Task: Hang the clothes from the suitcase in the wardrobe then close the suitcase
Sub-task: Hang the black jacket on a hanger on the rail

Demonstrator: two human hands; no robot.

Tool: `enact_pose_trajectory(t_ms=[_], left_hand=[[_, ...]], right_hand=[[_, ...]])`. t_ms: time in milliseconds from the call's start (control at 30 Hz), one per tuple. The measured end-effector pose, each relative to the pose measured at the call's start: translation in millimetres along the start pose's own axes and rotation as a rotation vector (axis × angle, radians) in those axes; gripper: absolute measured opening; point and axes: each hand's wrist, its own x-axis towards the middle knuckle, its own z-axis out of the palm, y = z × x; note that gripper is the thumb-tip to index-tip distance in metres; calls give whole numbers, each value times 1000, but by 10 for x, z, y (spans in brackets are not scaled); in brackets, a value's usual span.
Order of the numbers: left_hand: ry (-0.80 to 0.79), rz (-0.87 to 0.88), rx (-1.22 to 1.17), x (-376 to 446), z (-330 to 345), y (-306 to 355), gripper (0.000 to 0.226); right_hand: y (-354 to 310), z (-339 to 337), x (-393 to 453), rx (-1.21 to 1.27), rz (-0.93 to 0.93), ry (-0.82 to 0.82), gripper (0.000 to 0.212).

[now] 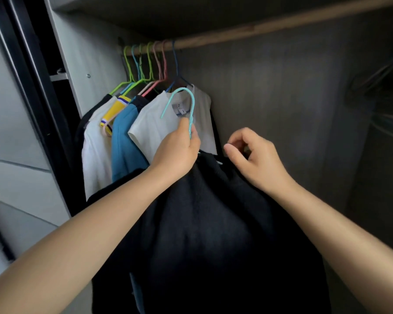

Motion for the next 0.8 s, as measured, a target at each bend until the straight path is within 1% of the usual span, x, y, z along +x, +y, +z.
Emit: enact_pose_trajectory(t_ms=[33,67,133,167,200,267,333,400,500,533,567,633,667,700,733,800], left_hand=[[25,-5,-24,-9,-16,2,11],[45,-14,-56,-14,-35,15,12],[74,-33,-118,-24,-52,57,11],[84,-31,-138,-27,-46,90,11],[90,-21,-140,-36,-27,124,12],[104,15,-118,-59,46,181,14],[100,49,-94,-59,117,218,16],[93,85,-99,-58,149,238,18],[55,177,-172,-43,156,193,24],[38,213,-155,-36,161,122,27],[39,253,-106,-45,157,39,32],[116,344,65,-67,177,-200,53],[147,359,105,-73,185,-307,62],[146,346,102,-69,195,-385,69],[133,330,76,-80,215,-446,70],[113,293,13,-68,213,-469,57]], right_hand=[[34,-30,1,-89,-4,7,15],[82,-56,0,-191,23,-25,23],[124,-116,12,-419,215,-148,30],[122,-136,-5,-497,297,-189,38],[96,-146,-31,-529,334,-204,44],[3,-138,-67,-533,324,-202,49],[-96,-106,-77,-515,294,-208,49],[-162,-82,-65,-479,304,-206,48],[-111,-196,-21,-405,307,-143,48],[-63,-267,7,-402,311,-109,49],[-14,-343,26,-414,309,-63,49],[30,-498,77,-450,280,37,48],[35,-563,98,-462,265,60,46],[36,-613,119,-473,248,54,44],[36,-654,115,-473,228,23,43],[20,-737,103,-463,168,-28,49]])
